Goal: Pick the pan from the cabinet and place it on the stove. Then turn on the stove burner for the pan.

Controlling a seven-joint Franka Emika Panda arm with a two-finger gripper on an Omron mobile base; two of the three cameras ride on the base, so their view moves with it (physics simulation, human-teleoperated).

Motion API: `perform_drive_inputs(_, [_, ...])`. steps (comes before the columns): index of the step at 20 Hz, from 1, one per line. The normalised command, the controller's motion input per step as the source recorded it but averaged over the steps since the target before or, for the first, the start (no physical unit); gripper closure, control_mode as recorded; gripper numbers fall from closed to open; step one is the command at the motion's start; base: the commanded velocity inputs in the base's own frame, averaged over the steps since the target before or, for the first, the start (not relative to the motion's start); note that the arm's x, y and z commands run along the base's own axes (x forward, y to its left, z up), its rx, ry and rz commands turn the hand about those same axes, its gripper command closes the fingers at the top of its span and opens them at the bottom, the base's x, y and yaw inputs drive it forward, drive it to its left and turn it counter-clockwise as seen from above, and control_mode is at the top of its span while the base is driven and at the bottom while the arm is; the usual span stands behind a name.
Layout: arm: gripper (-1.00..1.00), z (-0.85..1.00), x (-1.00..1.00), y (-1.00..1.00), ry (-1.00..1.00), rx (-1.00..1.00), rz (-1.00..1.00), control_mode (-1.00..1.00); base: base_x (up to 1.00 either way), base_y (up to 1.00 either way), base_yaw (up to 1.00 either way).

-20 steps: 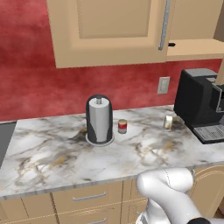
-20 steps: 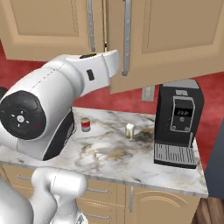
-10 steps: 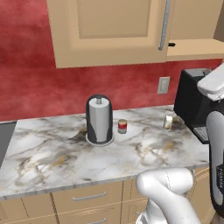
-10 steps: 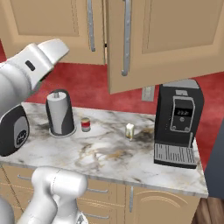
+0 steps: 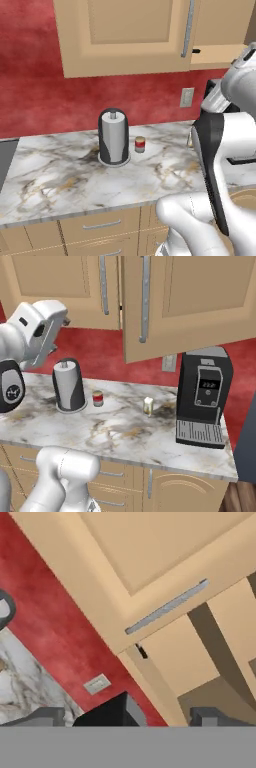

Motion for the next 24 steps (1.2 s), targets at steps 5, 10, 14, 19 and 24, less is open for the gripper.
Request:
perform_drive_inputs(5, [-1.0,-0.13,0.44,-0.12,0.2,-0.17,-0.24,-1.0,0.0,0.0,0.0])
perform_drive_inputs(10, [-1.0,-0.12,0.33,-0.39,0.14,-0.11,-0.19,-1.0,0.0,0.0,0.0])
perform_drive_inputs(14, [-1.0,-0.09,0.29,-0.46,0.1,-0.09,-0.16,-1.0,0.0,0.0,0.0])
perform_drive_inputs(19, [-1.0,-0.09,0.41,-0.42,0.08,-0.08,-0.13,-1.0,0.0,0.0,0.0])
perform_drive_inputs(24, [-1.0,-0.01,0.44,-0.4,0.07,-0.06,-0.09,-1.0,0.0,0.0,0.0])
